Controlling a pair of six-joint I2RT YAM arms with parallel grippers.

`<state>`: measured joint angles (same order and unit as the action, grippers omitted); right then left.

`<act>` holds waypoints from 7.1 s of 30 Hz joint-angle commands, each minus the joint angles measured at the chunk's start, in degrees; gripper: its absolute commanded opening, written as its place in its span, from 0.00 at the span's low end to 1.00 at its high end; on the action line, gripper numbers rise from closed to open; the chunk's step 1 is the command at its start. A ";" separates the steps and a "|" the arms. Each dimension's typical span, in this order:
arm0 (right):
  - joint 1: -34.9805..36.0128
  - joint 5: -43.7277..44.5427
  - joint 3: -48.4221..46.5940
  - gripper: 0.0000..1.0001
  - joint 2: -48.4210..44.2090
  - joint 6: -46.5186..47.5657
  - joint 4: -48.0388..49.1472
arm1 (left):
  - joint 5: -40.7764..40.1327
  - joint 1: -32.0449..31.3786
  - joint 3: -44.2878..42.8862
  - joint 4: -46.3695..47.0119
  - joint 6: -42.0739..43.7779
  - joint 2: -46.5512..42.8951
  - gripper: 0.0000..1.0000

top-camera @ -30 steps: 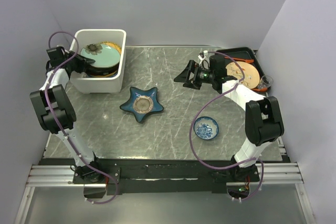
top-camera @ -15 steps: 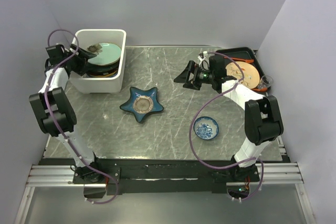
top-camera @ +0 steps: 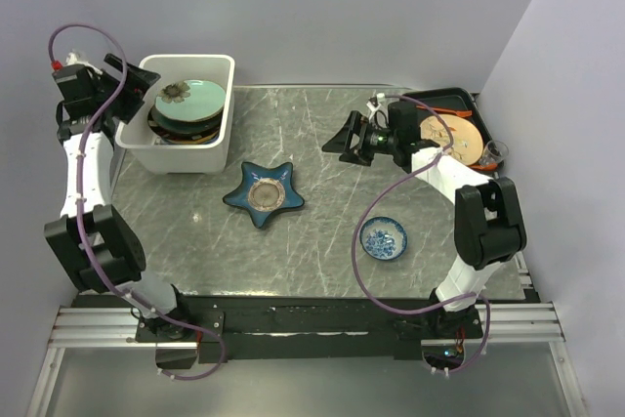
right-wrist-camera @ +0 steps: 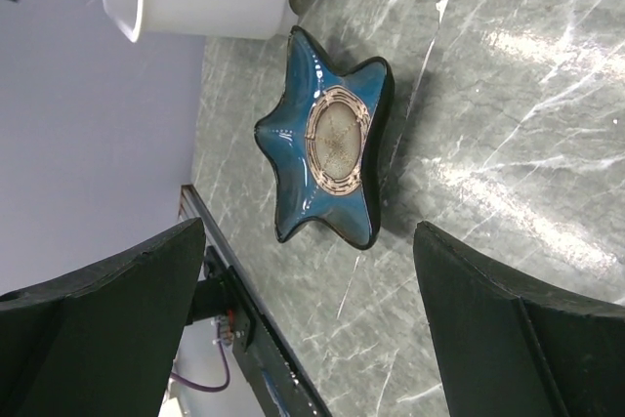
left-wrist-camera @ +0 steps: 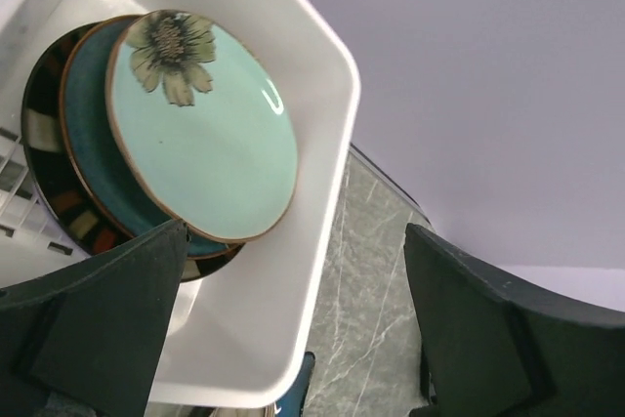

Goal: Place the plates into the plastic bin on the countertop
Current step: Pick up the plate at the center of the board, then place the plate in the plastic bin.

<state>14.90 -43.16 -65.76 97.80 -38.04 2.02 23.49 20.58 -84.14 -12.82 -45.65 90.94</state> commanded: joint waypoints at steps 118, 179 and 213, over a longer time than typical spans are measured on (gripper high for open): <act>7.17 15.91 -11.06 0.02 -7.89 16.25 -18.37 | 16.77 -33.59 2.49 -1.95 15.59 13.31 0.01; 1.54 14.51 -1.66 1.00 -11.14 12.29 -12.22 | 14.04 -28.05 -12.80 -1.86 10.76 10.93 0.01; 1.54 12.92 -1.92 1.00 -8.85 12.73 -12.22 | 19.75 -7.84 -14.13 4.55 2.50 7.06 0.01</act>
<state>16.84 -29.50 -67.11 88.47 -25.89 -12.01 38.15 11.18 -93.91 -16.78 -37.67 103.74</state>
